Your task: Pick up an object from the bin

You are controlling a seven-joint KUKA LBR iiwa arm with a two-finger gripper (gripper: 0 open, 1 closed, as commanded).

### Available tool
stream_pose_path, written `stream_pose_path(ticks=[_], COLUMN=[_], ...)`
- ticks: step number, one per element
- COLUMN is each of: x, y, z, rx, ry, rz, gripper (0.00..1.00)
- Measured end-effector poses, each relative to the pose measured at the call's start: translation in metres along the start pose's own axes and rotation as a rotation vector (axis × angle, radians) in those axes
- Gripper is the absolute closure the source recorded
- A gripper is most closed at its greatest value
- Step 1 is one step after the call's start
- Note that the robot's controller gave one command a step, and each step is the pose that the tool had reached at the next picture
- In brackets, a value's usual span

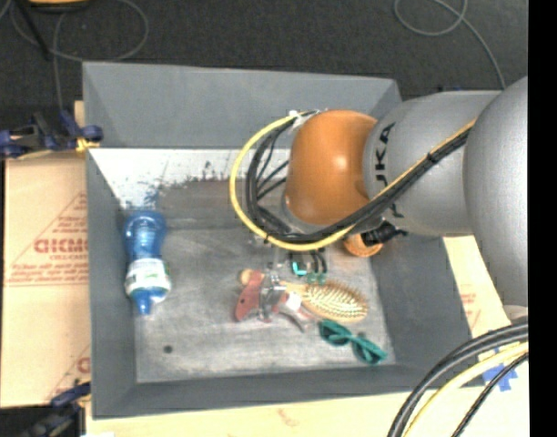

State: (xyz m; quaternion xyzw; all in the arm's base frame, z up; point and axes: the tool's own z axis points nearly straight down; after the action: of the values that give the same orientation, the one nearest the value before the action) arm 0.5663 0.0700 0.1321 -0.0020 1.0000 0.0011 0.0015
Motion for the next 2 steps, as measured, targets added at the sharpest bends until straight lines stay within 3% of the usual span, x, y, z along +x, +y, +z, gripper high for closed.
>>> stream_pose_path(ticks=[1,2], x=[-0.0013,-0.0013], y=[-0.0165,-0.0165], z=[0.0545,0.0545], rx=[-0.001,-0.001], ry=[-0.015,-0.015], rz=[-0.391,-0.39], gripper=[1.0,1.0])
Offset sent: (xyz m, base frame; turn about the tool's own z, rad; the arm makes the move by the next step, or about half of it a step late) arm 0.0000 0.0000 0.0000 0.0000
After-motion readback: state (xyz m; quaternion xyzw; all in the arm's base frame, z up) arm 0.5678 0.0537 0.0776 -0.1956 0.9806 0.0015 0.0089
